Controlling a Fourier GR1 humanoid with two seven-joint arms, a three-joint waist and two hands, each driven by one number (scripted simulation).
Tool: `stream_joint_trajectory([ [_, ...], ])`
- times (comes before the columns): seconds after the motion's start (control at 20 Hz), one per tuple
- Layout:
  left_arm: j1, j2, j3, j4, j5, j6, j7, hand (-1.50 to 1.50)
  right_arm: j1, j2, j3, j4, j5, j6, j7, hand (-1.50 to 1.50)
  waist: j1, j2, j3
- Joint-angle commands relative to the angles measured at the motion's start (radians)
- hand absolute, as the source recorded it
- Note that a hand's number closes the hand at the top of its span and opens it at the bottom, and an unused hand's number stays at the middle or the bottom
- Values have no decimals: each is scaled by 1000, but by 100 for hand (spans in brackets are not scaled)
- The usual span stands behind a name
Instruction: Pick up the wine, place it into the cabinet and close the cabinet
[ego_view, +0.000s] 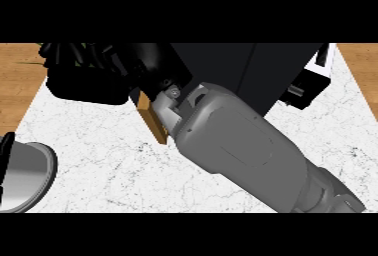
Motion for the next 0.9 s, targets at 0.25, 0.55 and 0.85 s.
stream_joint_trajectory([
  [0.25, -38, -28, -4, -4, -41, 12, 40, -150, -68, -29, -131, 293, 0, 137, -171, 150, 7, 7, 0],
  [0.55, -22, -9, 39, 10, -14, -40, 55, -150, 1, -86, -125, 286, 41, 149, -235, 150, 5, 5, 0],
  [0.85, -63, -35, 15, 16, -32, -1, 73, -150, -15, -90, -121, 338, 68, 159, -257, 150, 6, 10, -1],
])
